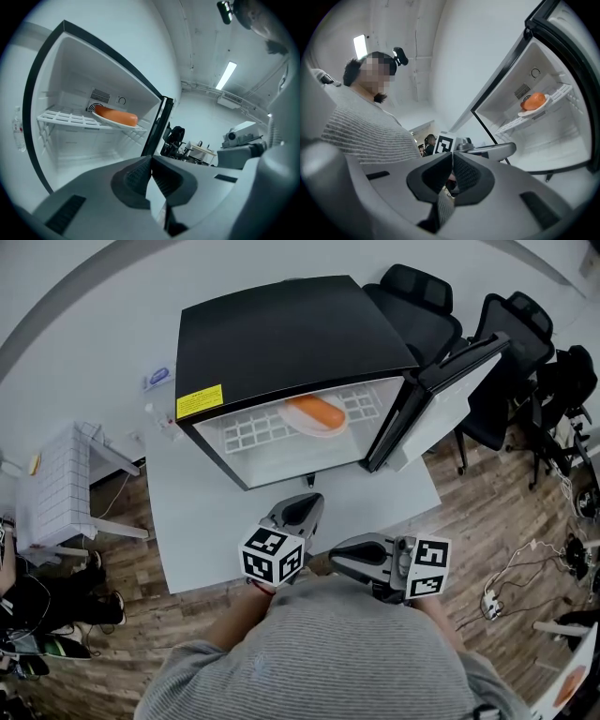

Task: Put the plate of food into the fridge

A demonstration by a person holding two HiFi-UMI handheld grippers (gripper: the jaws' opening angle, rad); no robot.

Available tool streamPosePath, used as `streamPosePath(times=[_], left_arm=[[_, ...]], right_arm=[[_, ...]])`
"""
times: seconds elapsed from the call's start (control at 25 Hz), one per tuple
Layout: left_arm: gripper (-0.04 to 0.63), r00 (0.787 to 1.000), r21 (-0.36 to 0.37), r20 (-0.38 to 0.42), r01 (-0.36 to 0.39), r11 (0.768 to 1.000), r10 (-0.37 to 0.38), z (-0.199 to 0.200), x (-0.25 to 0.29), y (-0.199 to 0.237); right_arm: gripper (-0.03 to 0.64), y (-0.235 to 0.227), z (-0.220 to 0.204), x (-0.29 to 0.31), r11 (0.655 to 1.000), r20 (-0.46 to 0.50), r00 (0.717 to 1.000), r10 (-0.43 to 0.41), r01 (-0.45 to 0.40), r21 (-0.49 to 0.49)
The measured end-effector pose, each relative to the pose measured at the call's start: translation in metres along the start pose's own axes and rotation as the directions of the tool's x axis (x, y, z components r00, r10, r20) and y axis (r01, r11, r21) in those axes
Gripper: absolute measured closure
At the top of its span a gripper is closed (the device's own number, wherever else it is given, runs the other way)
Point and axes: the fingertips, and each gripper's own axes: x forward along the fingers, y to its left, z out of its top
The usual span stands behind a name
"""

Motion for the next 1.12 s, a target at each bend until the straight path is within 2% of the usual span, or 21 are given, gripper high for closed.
streamPosePath(times=[0.12, 0.32, 0.48, 0.68, 0.92, 1.12], left_arm=[[0.584, 1.000, 0.001, 0.011, 0.018, 1.000, -0.018, -0.001, -0.012, -0.004], [0.584, 0.995, -0.012, 0.033, 0.091, 0.996, -0.091, -0.003, -0.025, -0.022], [0.584, 0.991, -0.014, 0.019, 0.136, 0.991, -0.136, -0.010, -0.024, -0.037], [0.584, 0.989, -0.002, 0.005, 0.150, 0.989, -0.150, -0.012, -0.023, -0.040], [0.584, 0.988, -0.040, 0.006, 0.157, 0.987, -0.157, -0.015, -0.024, -0.038], [0.584, 0.986, -0.044, -0.011, 0.164, 0.986, -0.164, -0.018, -0.024, -0.041]], right_arm=[[0.602, -0.005, -0.005, -0.001, 1.000, -0.008, 1.000, -0.027, 0.027, -0.008], [0.603, -0.015, -0.002, -0.005, 0.996, 0.030, 0.996, -0.086, 0.086, -0.008], [0.603, -0.021, -0.002, -0.006, 0.993, 0.042, 0.992, -0.119, 0.119, -0.007], [0.603, -0.022, -0.005, -0.005, 0.990, 0.039, 0.990, -0.139, 0.139, -0.013], [0.603, -0.024, -0.007, -0.009, 0.983, 0.048, 0.983, -0.178, 0.179, -0.033], [0.603, -0.024, -0.007, -0.010, 0.981, 0.057, 0.981, -0.186, 0.189, -0.039]])
